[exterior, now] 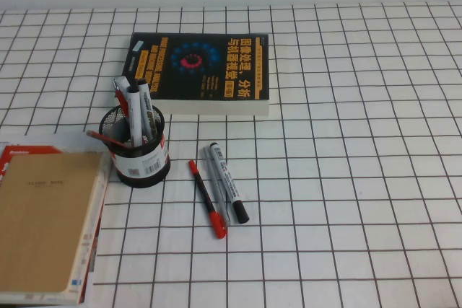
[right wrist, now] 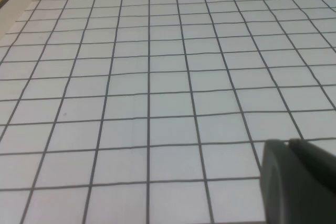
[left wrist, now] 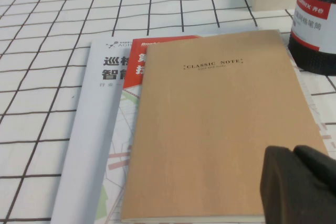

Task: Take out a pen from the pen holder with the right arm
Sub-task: 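Take a marker out of the pen holder and lay it on the table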

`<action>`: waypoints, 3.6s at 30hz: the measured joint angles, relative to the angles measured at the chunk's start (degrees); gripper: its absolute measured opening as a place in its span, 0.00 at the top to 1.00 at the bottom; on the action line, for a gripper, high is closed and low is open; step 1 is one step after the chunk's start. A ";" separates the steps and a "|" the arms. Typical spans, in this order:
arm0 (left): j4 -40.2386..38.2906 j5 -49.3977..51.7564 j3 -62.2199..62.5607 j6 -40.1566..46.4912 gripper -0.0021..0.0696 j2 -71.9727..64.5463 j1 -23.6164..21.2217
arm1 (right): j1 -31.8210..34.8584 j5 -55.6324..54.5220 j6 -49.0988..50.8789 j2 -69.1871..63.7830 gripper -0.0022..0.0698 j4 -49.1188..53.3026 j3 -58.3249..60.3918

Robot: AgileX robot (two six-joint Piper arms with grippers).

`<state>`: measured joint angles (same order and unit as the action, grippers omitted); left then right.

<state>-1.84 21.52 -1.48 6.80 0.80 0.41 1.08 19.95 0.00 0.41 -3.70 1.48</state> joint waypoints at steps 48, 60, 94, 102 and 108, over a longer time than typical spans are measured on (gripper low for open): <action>0.00 0.00 0.00 0.00 0.98 0.00 0.00 | 0.00 -13.05 0.00 0.00 0.99 -26.09 0.00; 0.00 0.00 0.00 0.00 0.98 0.00 0.00 | 0.00 -15.99 0.00 0.00 0.99 -39.32 0.00; 0.00 0.00 0.00 0.00 0.98 0.00 0.00 | -3.89 20.99 -25.80 -55.45 0.99 -34.15 -39.40; 0.00 0.00 0.00 0.00 0.98 0.00 0.00 | -21.62 10.90 -22.82 -66.66 0.99 -29.44 -50.03; 0.00 0.00 0.00 0.00 0.98 0.00 0.00 | -35.28 -0.61 -24.06 -75.24 0.99 -29.37 -54.55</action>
<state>-1.84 21.52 -1.48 6.80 0.80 0.41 -34.20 19.34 -24.06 -74.82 -33.07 -53.07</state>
